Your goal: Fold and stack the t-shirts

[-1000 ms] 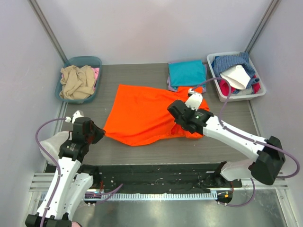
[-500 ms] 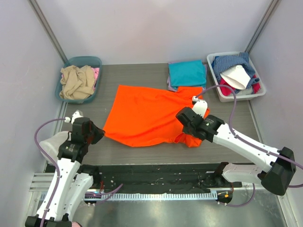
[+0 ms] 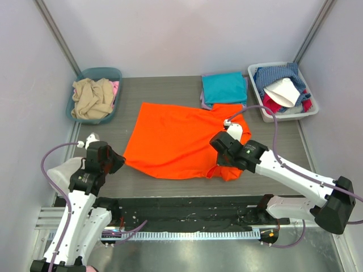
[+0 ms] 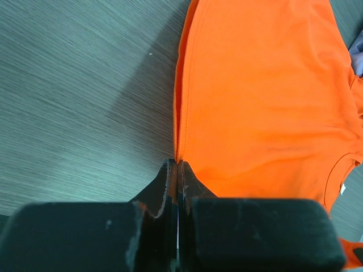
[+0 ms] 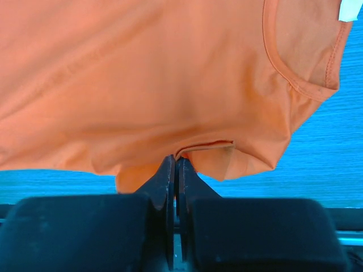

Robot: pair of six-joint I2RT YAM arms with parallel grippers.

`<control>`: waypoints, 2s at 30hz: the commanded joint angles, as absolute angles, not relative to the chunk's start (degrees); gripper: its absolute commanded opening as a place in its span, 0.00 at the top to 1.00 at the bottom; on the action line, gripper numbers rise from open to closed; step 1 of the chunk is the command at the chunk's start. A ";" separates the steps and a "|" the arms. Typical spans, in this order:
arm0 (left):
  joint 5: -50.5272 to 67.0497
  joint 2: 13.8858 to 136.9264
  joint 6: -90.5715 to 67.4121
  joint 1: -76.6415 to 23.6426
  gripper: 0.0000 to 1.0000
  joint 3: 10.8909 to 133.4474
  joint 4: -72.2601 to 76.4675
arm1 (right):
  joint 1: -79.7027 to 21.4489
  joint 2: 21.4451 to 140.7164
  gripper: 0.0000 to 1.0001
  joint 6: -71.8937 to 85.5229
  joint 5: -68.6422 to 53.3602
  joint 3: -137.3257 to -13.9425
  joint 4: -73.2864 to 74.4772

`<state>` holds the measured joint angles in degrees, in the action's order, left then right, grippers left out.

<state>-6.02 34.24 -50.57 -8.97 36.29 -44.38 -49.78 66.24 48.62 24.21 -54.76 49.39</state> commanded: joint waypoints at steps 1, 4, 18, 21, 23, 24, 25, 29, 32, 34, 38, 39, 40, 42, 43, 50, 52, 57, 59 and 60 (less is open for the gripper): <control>-6.86 33.49 -49.92 -8.79 1.00 37.53 -43.86 | -50.10 63.81 0.84 48.86 23.82 -53.27 49.75; -6.94 33.49 -50.01 -8.79 1.00 37.53 -44.03 | -50.10 63.20 0.61 49.48 24.52 -52.82 49.57; -6.68 33.49 -50.01 -8.79 1.00 37.88 -43.86 | -49.84 63.89 0.32 31.94 31.20 -59.94 50.89; -6.68 33.75 -49.83 -8.79 1.00 38.14 -43.94 | -49.05 68.71 0.32 25.61 30.15 -60.82 49.14; -6.59 33.84 -49.92 -8.79 1.00 38.23 -43.68 | -47.38 71.53 0.33 22.86 29.71 -61.00 46.69; -6.59 33.84 -49.83 -8.79 1.00 38.23 -43.59 | -46.07 73.81 0.33 21.98 27.97 -60.91 45.45; -6.50 34.10 -49.92 -8.79 1.00 38.32 -43.42 | -44.66 74.79 0.35 20.32 25.69 -60.82 44.22; -6.59 34.45 -49.57 -8.79 1.00 38.76 -43.68 | -33.44 76.81 0.37 18.28 13.03 -58.89 36.32; -6.68 34.63 -49.40 -8.79 1.00 38.76 -43.51 | -28.15 78.13 0.37 17.76 6.61 -58.10 34.29; -6.68 34.80 -49.48 -8.79 1.00 38.58 -43.24 | -26.55 78.83 0.38 17.49 2.49 -57.14 33.40; -6.50 35.16 -49.66 -8.79 1.00 38.23 -42.89 | -24.70 80.77 0.39 16.53 -3.76 -54.94 30.42; -6.50 35.07 -49.66 -8.79 1.00 38.23 -42.98 | -24.26 80.86 0.39 16.09 -5.26 -54.50 29.71; -6.59 34.98 -49.48 -8.79 1.00 38.23 -43.07 | -24.08 81.12 0.39 15.74 -6.58 -53.27 29.27; -6.59 34.89 -49.48 -8.79 1.00 38.14 -43.07 | -23.82 81.74 0.39 14.86 -10.01 -52.39 27.95; -6.68 34.89 -49.40 -8.70 1.00 38.14 -43.15 | -23.73 82.09 0.39 14.77 -10.37 -51.95 27.78; -6.50 35.24 -49.31 -8.79 1.00 38.41 -43.15 | -23.21 84.37 0.38 15.38 -12.92 -51.77 27.33; -6.42 35.24 -49.31 -8.79 1.00 38.58 -43.24 | -23.12 84.99 0.38 15.38 -13.71 -51.24 27.16; -6.33 35.07 -49.22 -8.79 1.00 38.58 -43.51 | -22.50 86.13 0.39 16.17 -13.71 -50.63 26.72; -6.42 34.98 -49.31 -8.79 1.00 38.58 -43.68 | -22.24 86.48 0.41 16.52 -13.45 -50.28 26.72; -6.42 34.89 -49.22 -8.79 1.00 38.67 -43.86 | -22.06 86.48 0.42 16.70 -13.45 -50.19 26.72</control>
